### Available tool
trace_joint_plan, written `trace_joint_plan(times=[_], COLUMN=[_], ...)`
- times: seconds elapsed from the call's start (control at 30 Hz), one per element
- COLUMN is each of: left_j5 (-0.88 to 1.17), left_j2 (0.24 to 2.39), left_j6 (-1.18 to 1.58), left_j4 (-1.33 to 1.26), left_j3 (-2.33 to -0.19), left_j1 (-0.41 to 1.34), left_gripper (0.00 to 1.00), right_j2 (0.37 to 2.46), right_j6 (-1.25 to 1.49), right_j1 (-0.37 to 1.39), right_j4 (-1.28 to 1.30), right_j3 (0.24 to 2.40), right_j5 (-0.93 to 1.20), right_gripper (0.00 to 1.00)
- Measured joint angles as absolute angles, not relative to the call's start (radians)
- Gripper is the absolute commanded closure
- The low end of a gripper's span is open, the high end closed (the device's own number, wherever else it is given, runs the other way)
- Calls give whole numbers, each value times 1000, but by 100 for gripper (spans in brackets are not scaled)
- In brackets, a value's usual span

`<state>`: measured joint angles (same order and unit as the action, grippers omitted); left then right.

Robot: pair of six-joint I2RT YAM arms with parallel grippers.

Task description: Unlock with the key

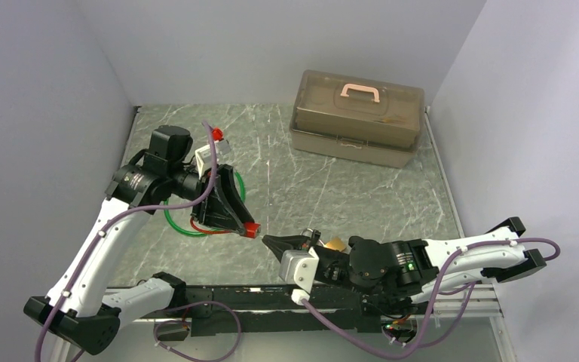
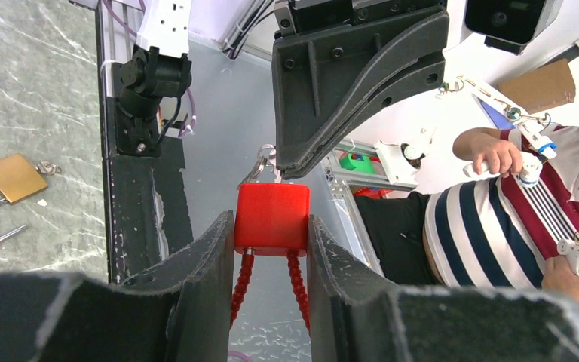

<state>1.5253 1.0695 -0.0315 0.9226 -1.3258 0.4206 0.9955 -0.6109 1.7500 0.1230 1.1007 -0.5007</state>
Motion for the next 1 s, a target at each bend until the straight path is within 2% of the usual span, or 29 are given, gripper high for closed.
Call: trace_joint_plan(times=[1.0], left_j5=[1525], left_j2=[1066], left_j6=[-15], left_j4=[919], left_j3=[-1312], left_j1=[420], left_gripper=[100], right_j2=[1015], right_j6=[-630], right_j1=[1744], right_j4=[86], right_j3=[1112], right_j5=[-508], right_gripper=[100])
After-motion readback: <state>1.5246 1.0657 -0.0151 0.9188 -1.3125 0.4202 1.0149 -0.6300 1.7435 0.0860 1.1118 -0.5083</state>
